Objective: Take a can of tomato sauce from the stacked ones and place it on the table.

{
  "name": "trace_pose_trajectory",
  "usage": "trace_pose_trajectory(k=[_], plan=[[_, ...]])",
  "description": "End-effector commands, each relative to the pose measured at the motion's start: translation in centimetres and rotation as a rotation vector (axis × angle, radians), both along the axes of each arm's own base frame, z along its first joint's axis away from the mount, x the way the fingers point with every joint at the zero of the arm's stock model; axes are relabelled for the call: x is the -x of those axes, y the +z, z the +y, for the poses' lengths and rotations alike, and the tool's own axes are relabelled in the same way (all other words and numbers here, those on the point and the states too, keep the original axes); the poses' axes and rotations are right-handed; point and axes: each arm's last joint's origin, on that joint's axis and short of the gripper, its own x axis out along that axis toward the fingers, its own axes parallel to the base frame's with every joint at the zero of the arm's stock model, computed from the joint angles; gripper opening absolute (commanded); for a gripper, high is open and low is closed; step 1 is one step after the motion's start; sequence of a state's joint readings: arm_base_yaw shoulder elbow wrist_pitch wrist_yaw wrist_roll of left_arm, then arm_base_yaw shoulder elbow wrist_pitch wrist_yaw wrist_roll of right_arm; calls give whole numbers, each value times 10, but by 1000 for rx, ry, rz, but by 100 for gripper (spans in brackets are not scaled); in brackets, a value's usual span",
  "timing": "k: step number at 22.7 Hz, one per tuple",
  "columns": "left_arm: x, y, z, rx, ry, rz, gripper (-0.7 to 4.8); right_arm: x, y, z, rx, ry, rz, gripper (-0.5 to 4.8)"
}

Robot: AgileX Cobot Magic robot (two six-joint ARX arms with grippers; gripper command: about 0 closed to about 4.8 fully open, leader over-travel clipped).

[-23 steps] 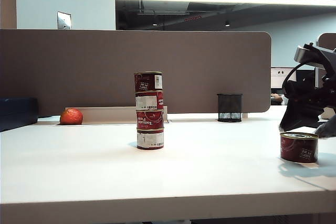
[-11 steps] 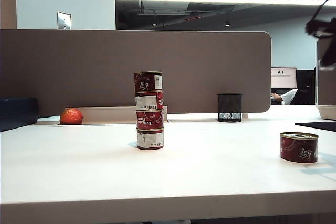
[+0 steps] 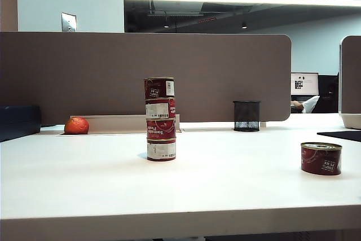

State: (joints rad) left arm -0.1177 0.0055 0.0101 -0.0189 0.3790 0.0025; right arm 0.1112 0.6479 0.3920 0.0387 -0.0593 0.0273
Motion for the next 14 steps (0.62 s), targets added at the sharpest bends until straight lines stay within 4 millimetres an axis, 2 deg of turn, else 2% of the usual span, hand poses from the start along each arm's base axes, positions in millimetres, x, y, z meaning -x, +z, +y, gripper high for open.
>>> trace_pose_trajectory(k=[1,6,10,14], plan=[[0,3,0,5,-2,-15,-6,9,4,-4,11,-47,-18,-6],[0,3,0,5,-2,-15,-6,23,-1,-7,17,-60,-34,-6],[0,2,0,4,-2,-14,-6,42,-15,-8,3,-62,-65,-6],[0,2,0,4,2,-15,-6,50,-32,-9,-7,-65,-90,-6]])
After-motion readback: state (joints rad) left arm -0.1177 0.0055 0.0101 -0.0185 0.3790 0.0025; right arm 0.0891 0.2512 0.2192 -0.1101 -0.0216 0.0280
